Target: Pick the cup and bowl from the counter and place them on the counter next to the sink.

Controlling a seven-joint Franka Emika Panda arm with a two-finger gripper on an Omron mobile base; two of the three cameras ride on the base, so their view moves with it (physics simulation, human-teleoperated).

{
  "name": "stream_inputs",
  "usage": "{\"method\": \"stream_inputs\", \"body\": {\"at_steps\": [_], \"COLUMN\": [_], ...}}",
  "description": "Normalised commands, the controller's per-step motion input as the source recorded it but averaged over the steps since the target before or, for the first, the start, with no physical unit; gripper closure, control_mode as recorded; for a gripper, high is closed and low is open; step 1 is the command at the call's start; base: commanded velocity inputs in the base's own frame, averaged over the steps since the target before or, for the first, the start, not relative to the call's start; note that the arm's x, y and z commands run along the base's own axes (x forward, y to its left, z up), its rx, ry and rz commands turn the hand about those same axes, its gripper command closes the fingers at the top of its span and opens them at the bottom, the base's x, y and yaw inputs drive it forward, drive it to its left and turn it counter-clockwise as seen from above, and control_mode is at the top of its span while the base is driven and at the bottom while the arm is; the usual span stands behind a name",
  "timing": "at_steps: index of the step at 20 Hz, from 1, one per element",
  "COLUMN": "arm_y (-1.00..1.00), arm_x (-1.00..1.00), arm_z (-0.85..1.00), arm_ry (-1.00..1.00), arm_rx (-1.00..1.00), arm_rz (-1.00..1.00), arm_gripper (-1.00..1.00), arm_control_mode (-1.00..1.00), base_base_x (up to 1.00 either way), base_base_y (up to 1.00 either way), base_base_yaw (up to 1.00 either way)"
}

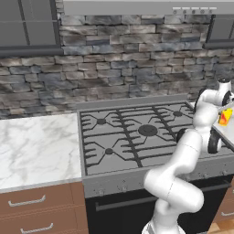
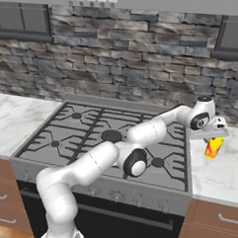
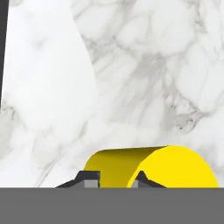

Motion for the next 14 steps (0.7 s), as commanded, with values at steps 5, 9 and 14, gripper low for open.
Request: {"method": "stream_inputs", "body": {"at_steps": [5, 9, 14], "arm_y": [0.00, 0.11, 0.29], "arm_x": [0.00, -0.12, -0.17], "arm_z": [-0.02, 0.00, 0.13], "arm_ry": [-0.01, -0.04, -0.02], "arm_rx": [0.00, 0.00, 0.00], "arm_rz": [0.00, 0.00, -0.02], "arm_gripper": [1.00, 1.00, 1.00], "arm_control_mode": [-1.00, -1.00, -1.00], "base_base_x": [0.00, 0.00, 0.00], "base_base_y": [0.00, 0.00, 0.00], "base_base_yaw": [0.00, 0.00, 0.00]}}
